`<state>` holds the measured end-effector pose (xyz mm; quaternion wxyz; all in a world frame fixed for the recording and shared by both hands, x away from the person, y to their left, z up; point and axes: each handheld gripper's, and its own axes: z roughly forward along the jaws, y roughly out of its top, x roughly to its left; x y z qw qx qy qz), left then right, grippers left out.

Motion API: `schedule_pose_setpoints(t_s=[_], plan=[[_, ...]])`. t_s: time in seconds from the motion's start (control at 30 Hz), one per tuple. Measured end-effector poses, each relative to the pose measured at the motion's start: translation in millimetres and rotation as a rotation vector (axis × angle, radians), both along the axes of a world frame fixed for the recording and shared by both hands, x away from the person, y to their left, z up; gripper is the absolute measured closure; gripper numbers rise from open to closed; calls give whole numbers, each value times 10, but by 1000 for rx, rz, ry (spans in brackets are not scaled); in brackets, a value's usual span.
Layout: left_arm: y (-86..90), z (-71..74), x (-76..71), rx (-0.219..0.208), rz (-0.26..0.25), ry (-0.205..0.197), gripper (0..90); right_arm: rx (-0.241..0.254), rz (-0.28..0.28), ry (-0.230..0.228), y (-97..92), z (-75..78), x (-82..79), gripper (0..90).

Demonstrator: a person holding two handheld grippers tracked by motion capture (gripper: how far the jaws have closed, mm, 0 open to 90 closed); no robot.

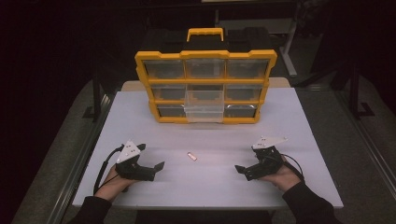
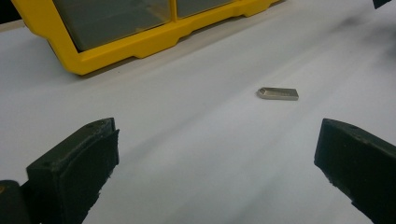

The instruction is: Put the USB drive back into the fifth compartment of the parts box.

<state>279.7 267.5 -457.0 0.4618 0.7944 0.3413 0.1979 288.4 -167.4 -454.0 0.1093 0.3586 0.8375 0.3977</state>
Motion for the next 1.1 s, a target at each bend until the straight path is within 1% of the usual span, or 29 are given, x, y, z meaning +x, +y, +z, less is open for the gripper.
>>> schedule_pose_setpoints(t_s=[0.03, 0.13, 0.3, 0.5, 0.73, 0.87, 0.9, 1.1], plan=[[1, 0, 1, 0, 0, 0, 0, 8, 2, 9, 6, 7, 10, 0], [-1, 5, 3, -8, -3, -3, 0, 8, 14, 19, 19, 13, 23, 0], [-4, 16, 3, -14, -5, -5, 0, 17, 41, 28, 72, 58, 50, 0], [12, 34, 8, -27, -3, -10, 0, 29, 61, 23, 129, 135, 76, 0], [7, 36, 11, -27, -6, -11, 0, 35, 75, 31, 192, 167, 141, 0], [7, 45, 7, -29, -7, -13, 0, 40, 97, 37, 265, 198, 186, 0], [7, 47, 7, -32, -5, -13, 0, 35, 102, 39, 280, 204, 191, 0], [-9, 40, 8, -37, -7, -12, 0, 37, 112, 34, 346, 235, 241, 0]])
